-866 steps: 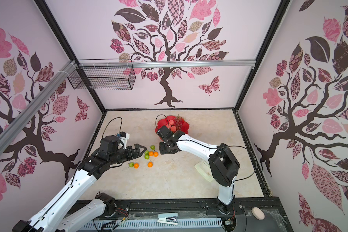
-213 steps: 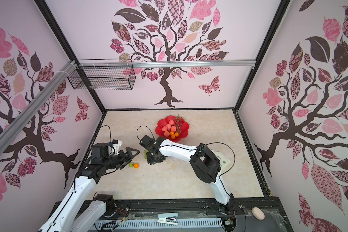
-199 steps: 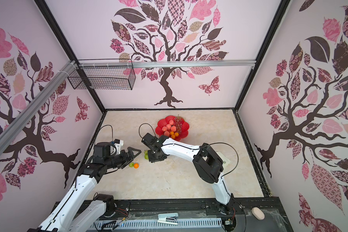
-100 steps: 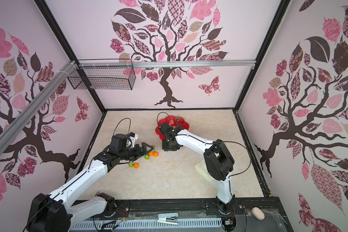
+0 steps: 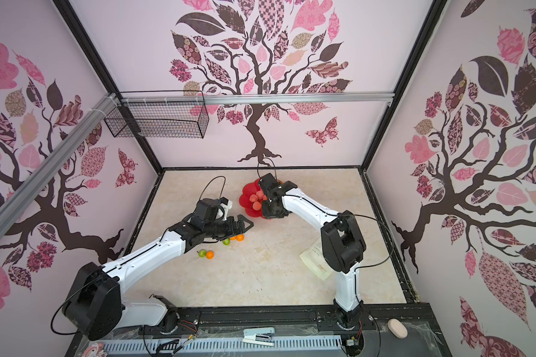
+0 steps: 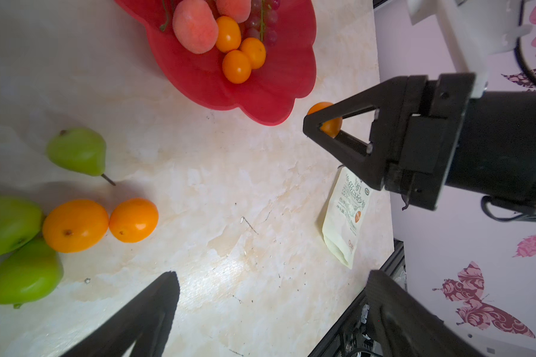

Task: Place and organize the fake fruits in the fruit bowl
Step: 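Lift the kumquat and carry it over the red bowl with the right gripper, then lower the kumquat into the bowl and open the right gripper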

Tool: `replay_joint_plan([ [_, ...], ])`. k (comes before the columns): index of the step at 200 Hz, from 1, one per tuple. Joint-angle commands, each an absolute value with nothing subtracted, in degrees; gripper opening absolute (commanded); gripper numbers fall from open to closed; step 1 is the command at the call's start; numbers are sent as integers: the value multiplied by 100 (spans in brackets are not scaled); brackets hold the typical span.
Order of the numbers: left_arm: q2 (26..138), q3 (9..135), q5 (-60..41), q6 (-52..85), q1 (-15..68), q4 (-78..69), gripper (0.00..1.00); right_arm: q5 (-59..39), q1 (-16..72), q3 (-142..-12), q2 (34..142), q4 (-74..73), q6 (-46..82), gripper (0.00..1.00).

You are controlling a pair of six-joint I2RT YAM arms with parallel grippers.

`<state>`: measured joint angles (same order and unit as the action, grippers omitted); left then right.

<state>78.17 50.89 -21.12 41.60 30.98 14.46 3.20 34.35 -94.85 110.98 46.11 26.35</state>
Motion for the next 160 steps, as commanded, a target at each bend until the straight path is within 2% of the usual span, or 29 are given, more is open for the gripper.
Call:
replay_joint_plan([
  [1, 8000, 5519, -1962, 4105, 3111, 1236, 99, 469, 3317, -9825, 11463, 4790, 2277, 33],
  [64, 8535, 6095, -2012, 4087, 3110, 1274, 98, 532, 3113, -10618, 12275, 5017, 1833, 33],
  [160, 8578, 6009, -2030, 4091, 3096, 1271, 98, 369, 3000, -11186, 13034, 5186, 1741, 33],
])
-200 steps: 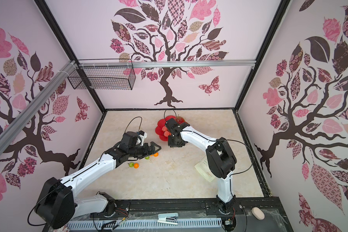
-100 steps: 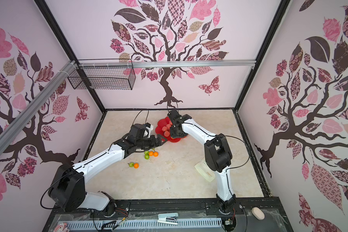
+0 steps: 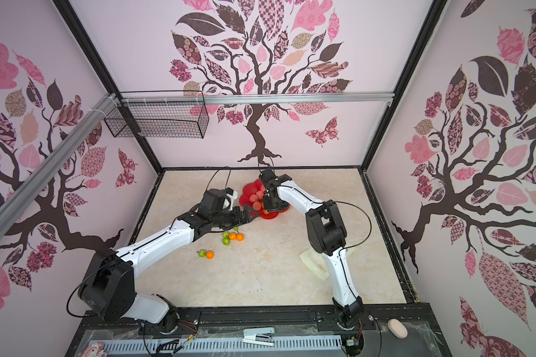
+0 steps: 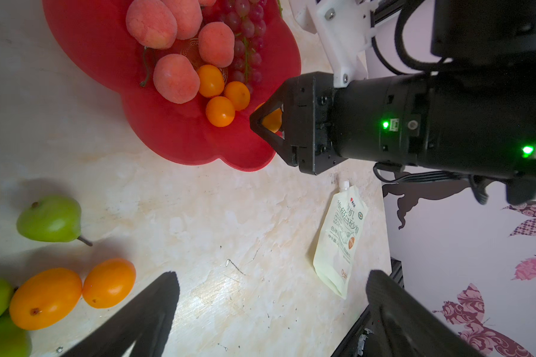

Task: Place and organize the fake fruits in the fruit bowl
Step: 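Lower the kumquat into the bowl and open the right gripper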

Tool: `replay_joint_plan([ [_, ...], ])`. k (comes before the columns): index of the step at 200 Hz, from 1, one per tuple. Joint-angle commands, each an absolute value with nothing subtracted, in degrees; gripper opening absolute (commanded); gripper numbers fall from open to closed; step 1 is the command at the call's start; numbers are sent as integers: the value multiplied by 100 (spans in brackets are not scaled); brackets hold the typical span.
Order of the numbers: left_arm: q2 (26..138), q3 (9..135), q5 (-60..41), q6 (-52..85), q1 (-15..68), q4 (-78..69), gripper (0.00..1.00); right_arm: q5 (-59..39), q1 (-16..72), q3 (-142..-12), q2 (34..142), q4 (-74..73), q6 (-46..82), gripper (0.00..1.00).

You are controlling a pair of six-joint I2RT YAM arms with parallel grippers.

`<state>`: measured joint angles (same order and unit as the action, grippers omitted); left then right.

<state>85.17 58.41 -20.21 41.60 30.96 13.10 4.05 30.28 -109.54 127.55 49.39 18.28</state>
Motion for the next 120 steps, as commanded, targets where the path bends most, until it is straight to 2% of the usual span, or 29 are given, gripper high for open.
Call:
replay_joint_plan([
  [1, 8578, 6006, -2026, 4094, 3095, 1273, 98, 365, 3003, -11187, 13039, 5190, 1745, 33],
  [120, 8522, 5944, -2052, 4136, 3027, 1308, 98, 413, 2975, -11286, 13317, 5294, 1758, 38],
])
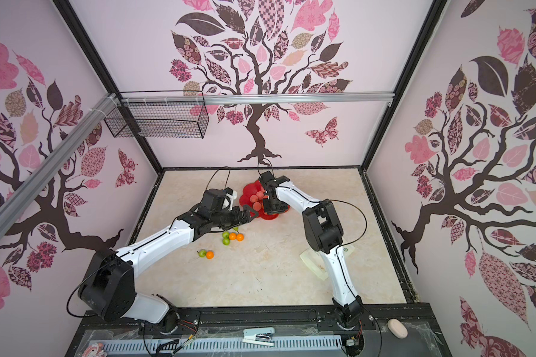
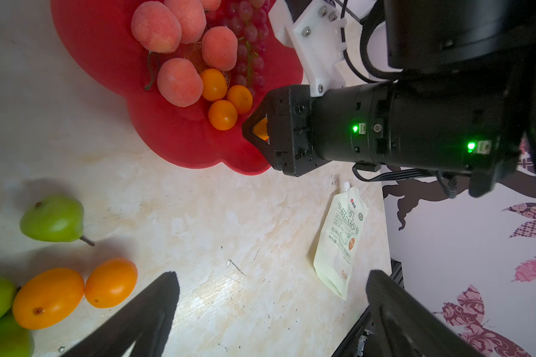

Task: Place and organize the fake fruits in the fruit bowl
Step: 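Lower the kumquat into the bowl and open the right gripper, then move the right gripper back over a kumquat near the robot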

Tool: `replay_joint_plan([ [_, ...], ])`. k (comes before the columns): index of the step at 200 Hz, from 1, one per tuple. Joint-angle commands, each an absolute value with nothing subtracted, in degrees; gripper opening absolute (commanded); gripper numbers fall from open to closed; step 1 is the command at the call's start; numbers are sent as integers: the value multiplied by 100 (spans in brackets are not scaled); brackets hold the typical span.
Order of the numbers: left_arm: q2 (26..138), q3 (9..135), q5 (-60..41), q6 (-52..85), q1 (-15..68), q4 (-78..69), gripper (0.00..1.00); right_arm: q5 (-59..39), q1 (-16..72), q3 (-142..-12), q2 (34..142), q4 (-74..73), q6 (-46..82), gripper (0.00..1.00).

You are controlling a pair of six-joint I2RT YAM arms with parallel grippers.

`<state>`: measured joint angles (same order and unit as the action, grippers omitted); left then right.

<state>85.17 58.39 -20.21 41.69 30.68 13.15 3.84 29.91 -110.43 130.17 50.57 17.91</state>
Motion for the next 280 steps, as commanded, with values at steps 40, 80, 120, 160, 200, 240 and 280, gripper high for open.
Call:
replay_joint_plan([
  [40, 8484, 5874, -2072, 4157, 2998, 1316, 98, 387, 2966, -11301, 13302, 5293, 1757, 41],
  [80, 8377, 5836, -2074, 4157, 2971, 1353, 98, 341, 2967, -11384, 13220, 5335, 1762, 45],
  [120, 8114, 5884, -2034, 4079, 2958, 1556, 99, 354, 2968, -11508, 12893, 5440, 1810, 46],
  [160, 7605, 5752, -1740, 3949, 2936, 1925, 98, 187, 2981, -11143, 12122, 5163, 1971, 49],
  [200, 6900, 5345, -1510, 3907, 2833, 2267, 98, -81, 3085, -9969, 11075, 4332, 2312, 49],
  [240, 6122, 4821, -1371, 3942, 2650, 2725, 98, -116, 3431, -9174, 10411, 4017, 2523, 48],
  [280, 5274, 4201, -1402, 4166, 2391, 3088, 98, -43, 4075, -8917, 10261, 3929, 2416, 48],
])
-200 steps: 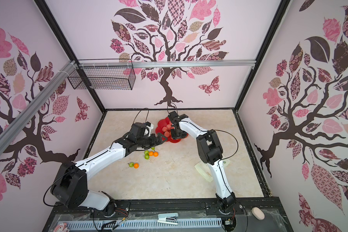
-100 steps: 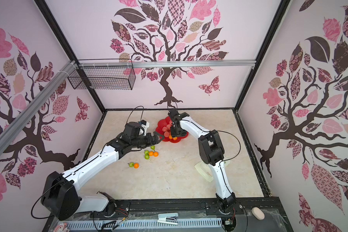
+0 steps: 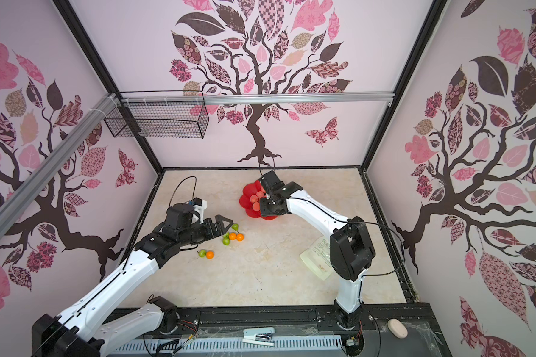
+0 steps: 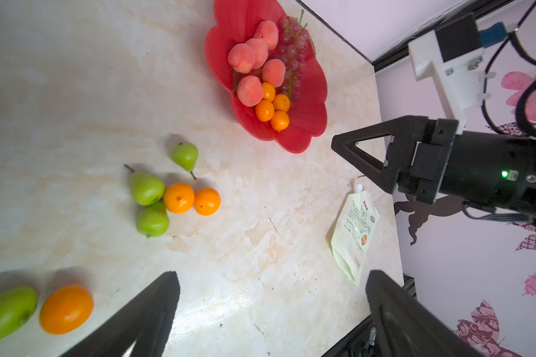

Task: Place and organize the fake fruits in the fruit bowl
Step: 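Move the right gripper back over a kumquat near the robot, then lower the right gripper and close it on the kumquat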

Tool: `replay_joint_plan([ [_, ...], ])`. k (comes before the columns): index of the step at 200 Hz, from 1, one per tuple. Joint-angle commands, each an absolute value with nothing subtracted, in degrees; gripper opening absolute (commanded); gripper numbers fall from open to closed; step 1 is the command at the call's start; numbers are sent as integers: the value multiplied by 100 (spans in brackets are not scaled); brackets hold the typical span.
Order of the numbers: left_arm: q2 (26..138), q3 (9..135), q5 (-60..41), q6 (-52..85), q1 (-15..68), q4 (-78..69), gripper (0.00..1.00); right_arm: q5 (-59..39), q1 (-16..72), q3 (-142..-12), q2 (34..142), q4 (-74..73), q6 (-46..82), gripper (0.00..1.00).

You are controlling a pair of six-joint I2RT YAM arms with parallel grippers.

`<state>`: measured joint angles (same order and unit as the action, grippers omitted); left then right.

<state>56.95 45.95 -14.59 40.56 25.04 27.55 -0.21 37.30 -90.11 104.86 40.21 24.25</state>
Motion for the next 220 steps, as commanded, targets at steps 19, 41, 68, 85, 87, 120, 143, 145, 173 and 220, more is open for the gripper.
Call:
replay_joint_plan([
  [19, 4899, 3898, -1400, 4342, 2334, 3149, 98, -51, 4349, -8922, 10376, 3916, 2298, 48],
  [41, 4599, 3626, -1441, 4517, 2202, 3228, 98, -73, 4676, -9055, 10646, 3936, 2132, 48],
  [68, 4360, 3424, -1545, 4652, 1984, 3289, 98, -112, 5012, -9419, 11162, 4093, 1928, 48],
  [85, 4307, 3355, -1687, 4705, 1802, 3281, 98, -93, 5098, -9680, 11527, 4217, 1907, 48],
  [87, 4298, 3346, -1709, 4710, 1773, 3279, 98, -113, 5098, -9702, 11552, 4225, 1901, 48],
  [120, 4232, 3146, -2293, 4833, 1152, 3066, 98, -119, 5107, -10005, 12087, 4302, 1894, 47],
  [143, 4219, 3040, -2677, 4853, 748, 2942, 98, -95, 5106, -10180, 12362, 4359, 1833, 47],
  [145, 4234, 3041, -2693, 4845, 725, 2944, 98, -92, 5106, -10202, 12389, 4372, 1834, 47],
  [173, 4278, 3037, -2821, 4746, 553, 2949, 98, -20, 5111, -10400, 12635, 4442, 1795, 47],
  [220, 4309, 2981, -2864, 4753, 540, 2879, 98, 114, 5106, -10657, 12940, 4561, 1749, 47],
])
